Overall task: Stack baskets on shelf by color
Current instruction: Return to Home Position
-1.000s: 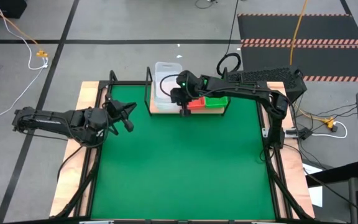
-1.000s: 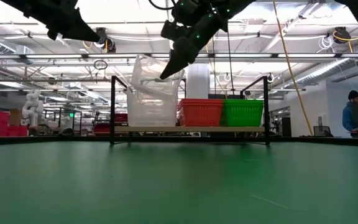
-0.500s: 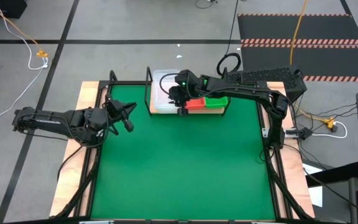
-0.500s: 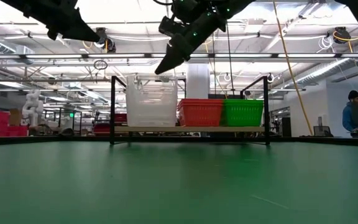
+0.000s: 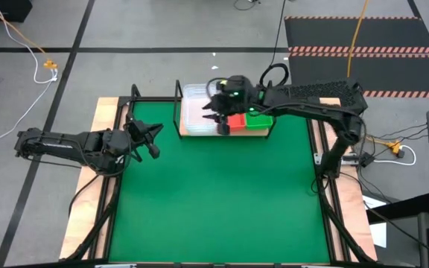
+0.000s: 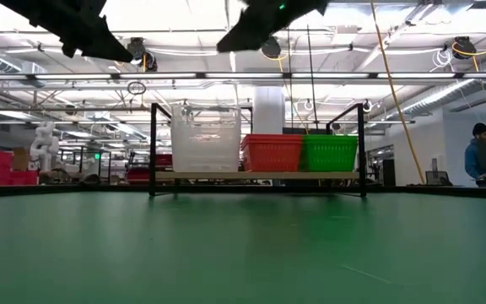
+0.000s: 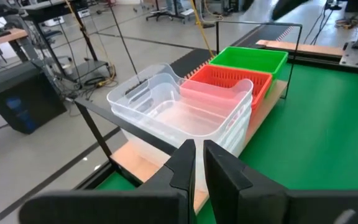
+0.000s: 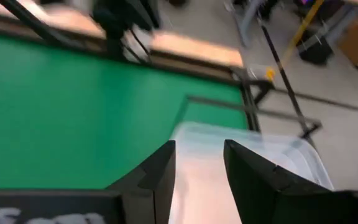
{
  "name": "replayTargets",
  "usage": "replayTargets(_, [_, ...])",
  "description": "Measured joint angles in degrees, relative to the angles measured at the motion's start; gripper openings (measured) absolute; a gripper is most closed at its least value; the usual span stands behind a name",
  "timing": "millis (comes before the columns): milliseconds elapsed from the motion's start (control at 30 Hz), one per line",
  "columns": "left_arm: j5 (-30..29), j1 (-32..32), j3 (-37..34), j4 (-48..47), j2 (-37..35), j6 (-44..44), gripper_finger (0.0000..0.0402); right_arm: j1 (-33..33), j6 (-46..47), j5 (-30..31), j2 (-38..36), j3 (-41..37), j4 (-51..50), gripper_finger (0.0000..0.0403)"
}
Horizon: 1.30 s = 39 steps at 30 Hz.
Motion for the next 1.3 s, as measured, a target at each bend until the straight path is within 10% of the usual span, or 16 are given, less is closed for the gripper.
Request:
replayTargets(467, [0.1,-5.7,-2.1,2.8,0.4,-6.6,0.0037,4.3,11.3,-7.4,-32.3,-38.1,23.0,0.0109])
replayTargets(800, [13.3,-7.2,-16.1,36.0,3.5,5.8,0.0037,8.8,19.6,-7.3,-50.2,-56.9,25.9,0.0068])
replayTargets(1300, [14.1,-6.7,-17.3,24.3,-13.4,14.0,0.0037,7.8,19.9,-16.3,-75.5,-75.2,31.2,0.0013])
